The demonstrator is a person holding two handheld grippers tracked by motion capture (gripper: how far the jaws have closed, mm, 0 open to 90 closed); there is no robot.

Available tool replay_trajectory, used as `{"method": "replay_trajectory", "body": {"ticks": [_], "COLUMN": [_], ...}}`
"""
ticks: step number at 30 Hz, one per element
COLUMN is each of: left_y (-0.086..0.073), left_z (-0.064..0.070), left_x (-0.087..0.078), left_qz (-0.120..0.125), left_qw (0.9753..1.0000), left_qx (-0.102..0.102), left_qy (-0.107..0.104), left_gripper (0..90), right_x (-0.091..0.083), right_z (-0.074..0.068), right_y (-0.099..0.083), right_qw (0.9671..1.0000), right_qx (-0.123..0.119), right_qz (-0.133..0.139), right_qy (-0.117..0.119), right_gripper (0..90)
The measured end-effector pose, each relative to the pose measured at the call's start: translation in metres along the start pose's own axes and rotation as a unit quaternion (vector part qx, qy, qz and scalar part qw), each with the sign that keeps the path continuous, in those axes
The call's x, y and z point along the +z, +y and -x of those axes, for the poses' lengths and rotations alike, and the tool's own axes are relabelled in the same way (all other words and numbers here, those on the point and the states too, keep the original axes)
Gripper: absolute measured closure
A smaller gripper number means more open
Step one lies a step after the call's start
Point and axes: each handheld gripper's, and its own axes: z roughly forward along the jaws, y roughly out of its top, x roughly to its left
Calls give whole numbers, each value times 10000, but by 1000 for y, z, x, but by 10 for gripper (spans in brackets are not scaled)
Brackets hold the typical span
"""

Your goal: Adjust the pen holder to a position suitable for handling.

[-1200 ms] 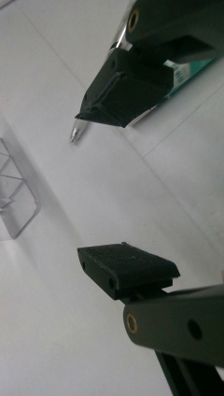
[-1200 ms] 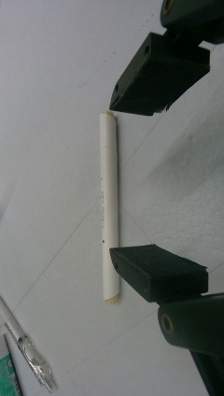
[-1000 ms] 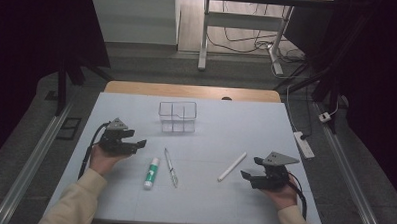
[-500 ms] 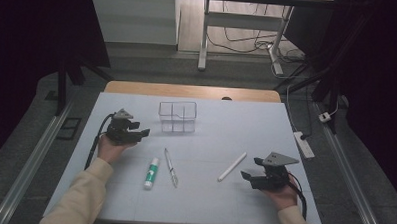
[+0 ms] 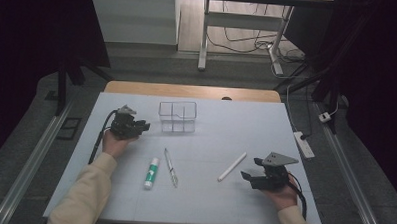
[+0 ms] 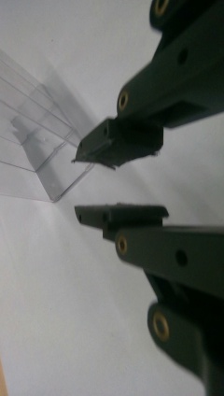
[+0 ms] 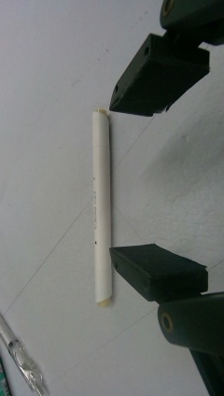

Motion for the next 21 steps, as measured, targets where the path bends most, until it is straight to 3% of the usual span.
{"method": "replay_trajectory", "body": {"ticks": [4, 9, 21], "left_y": [4, 8, 18], "left_z": [-2, -2, -6], "left_x": [4, 9, 28], "left_qz": [-25, -63, -84], "left_qw": [10000, 9999, 9999], "left_qx": [27, 112, -10], "left_qy": [-16, -30, -139], "left_gripper": [889, 892, 892], "right_x": [0, 0, 0], "right_z": [0, 0, 0], "right_y": [0, 0, 0], "right_qw": [10000, 10000, 10000], "right_qx": [1, -2, 31], "right_qz": [-5, 5, 0], "right_qy": [-11, -11, 0], "right_gripper": [247, 248, 249]}}
